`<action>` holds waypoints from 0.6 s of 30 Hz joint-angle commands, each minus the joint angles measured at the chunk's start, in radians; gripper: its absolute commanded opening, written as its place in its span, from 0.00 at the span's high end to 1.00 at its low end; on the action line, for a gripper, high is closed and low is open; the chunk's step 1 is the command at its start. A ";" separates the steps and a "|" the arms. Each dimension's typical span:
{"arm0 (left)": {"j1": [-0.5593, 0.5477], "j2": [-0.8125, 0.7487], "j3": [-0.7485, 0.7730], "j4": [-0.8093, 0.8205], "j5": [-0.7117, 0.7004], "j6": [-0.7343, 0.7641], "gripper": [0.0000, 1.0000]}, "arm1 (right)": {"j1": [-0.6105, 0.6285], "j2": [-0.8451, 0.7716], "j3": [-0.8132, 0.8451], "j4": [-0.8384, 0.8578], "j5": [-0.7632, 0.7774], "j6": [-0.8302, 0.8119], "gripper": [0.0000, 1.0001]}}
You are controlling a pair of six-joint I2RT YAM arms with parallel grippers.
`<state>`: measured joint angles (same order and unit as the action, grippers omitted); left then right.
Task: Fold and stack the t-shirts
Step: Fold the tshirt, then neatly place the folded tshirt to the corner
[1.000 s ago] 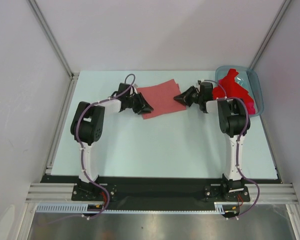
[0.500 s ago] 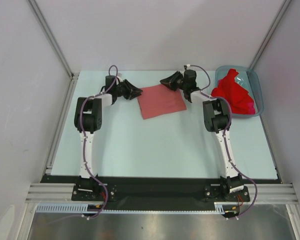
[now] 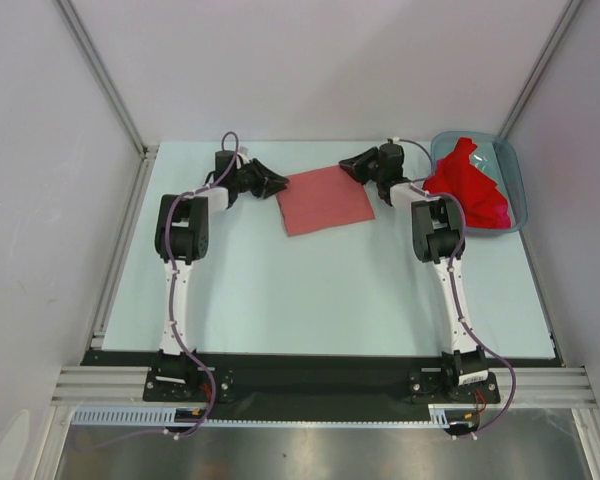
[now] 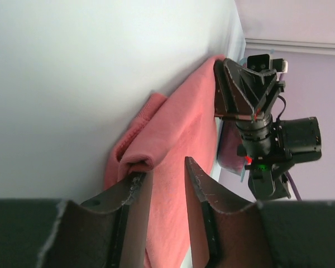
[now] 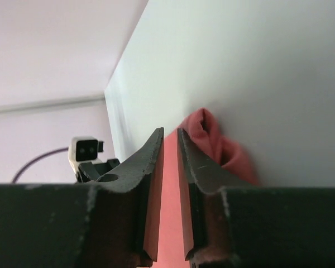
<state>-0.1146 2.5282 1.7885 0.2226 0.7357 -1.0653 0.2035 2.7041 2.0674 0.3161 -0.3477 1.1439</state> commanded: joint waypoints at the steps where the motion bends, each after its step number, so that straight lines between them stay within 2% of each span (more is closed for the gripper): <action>1: 0.004 0.023 0.052 -0.037 -0.012 0.017 0.64 | -0.044 0.039 0.039 -0.031 0.068 0.019 0.79; 4: 0.006 0.032 0.081 -0.069 -0.009 0.033 0.64 | -0.058 0.059 0.074 -0.051 0.066 0.024 0.79; 8: 0.006 0.000 0.158 -0.196 -0.047 0.135 0.46 | -0.078 0.069 0.138 -0.101 0.024 -0.001 0.79; 10: 0.006 -0.052 0.173 -0.293 -0.073 0.223 0.41 | -0.085 0.046 0.160 -0.133 0.007 -0.022 0.79; 14: 0.004 -0.164 0.169 -0.449 -0.183 0.384 0.24 | -0.092 -0.018 0.222 -0.227 -0.051 -0.088 0.76; 16: 0.003 -0.233 0.154 -0.552 -0.289 0.482 0.16 | -0.093 -0.061 0.258 -0.331 -0.083 -0.121 0.72; 18: 0.000 -0.272 0.137 -0.627 -0.407 0.557 0.14 | -0.093 -0.128 0.272 -0.421 -0.105 -0.168 0.66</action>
<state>-0.1165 2.3989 1.9228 -0.2340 0.5385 -0.7132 0.1043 2.7419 2.2662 0.0441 -0.3893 1.0676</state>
